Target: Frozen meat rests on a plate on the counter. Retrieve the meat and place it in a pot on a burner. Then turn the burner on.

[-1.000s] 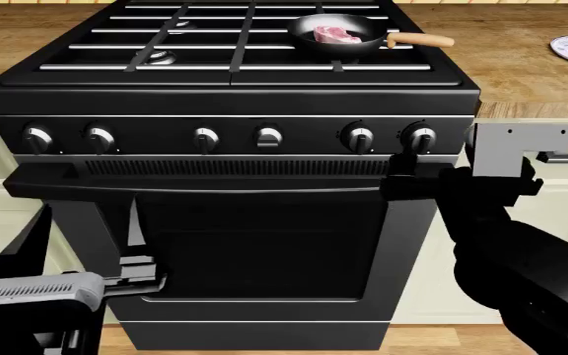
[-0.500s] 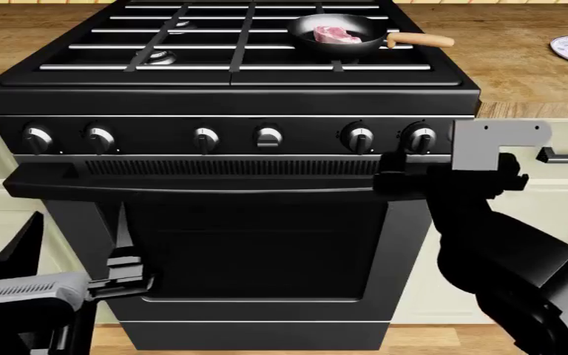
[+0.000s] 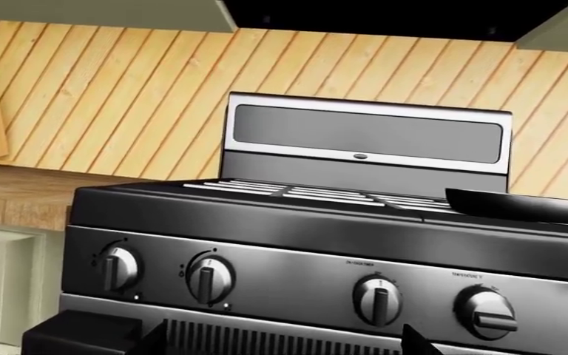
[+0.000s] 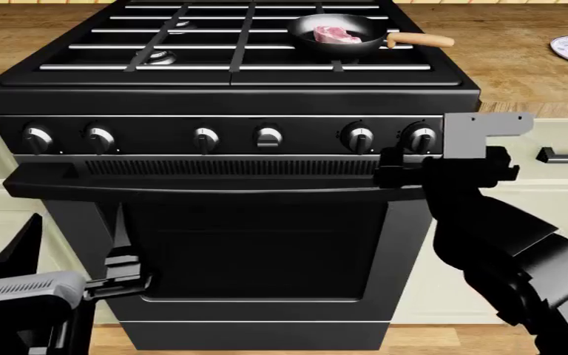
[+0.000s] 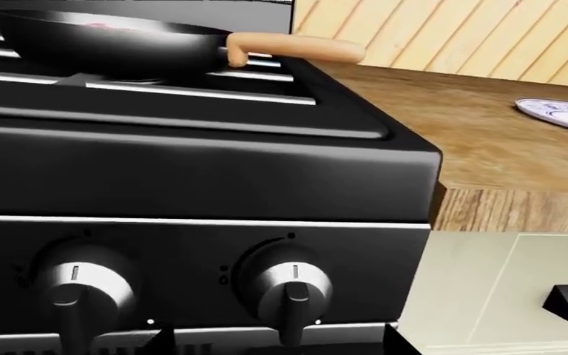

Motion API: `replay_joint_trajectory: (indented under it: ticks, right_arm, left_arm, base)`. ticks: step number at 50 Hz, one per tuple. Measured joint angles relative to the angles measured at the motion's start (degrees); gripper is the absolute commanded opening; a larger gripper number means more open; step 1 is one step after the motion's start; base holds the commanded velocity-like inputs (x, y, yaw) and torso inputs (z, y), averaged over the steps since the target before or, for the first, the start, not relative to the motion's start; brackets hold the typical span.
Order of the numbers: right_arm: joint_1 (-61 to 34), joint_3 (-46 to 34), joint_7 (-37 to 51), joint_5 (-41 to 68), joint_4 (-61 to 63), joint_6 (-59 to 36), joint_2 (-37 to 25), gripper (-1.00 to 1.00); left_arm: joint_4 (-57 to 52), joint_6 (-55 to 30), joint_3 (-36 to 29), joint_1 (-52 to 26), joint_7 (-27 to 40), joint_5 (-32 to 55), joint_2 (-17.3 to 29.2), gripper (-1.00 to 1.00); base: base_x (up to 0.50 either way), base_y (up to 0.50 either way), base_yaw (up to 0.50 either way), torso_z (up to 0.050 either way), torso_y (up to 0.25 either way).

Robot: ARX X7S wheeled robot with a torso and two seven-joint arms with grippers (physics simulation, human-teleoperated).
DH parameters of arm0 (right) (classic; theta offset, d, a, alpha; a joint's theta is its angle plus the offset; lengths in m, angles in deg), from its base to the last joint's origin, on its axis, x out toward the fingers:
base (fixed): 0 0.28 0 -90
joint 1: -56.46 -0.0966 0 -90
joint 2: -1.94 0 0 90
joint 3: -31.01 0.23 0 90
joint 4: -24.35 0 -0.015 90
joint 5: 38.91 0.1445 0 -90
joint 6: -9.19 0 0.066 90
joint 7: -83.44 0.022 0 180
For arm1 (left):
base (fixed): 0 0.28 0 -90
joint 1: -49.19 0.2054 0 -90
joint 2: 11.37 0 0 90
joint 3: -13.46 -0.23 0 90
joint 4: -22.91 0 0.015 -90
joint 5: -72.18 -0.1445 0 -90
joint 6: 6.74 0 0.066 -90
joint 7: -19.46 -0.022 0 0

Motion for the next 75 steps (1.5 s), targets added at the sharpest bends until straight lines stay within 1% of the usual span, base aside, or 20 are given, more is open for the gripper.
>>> replay_joint_trajectory:
  ticks: [41,61,75]
  right_arm:
    - [-6.2,-2.7,-7.9,-4.6,-17.1,3.2,4.4,1.00]
    - [-4.1,-1.4,-6.5,-3.3,-11.6,3.9,2.7,1.00]
    - [-5.1,-1.3,-8.3,-2.3,-13.7,3.0,2.7,1.00]
  left_arm:
    - [0.8,0.3,-0.3,-0.2,0.3,0.0,0.0,1.00]
    - [1.1,0.3,-0.5,-0.4,0.4,-0.1,0.0,1.00]
    - [1.8,0.4,-0.6,-0.7,0.5,-0.1,0.0,1.00]
  base:
    - [0.00,0.00,0.00,0.000,0.000]
    - [0.00,0.00,0.00,0.000,0.000]
    - [0.00,0.00,0.00,0.000,0.000]
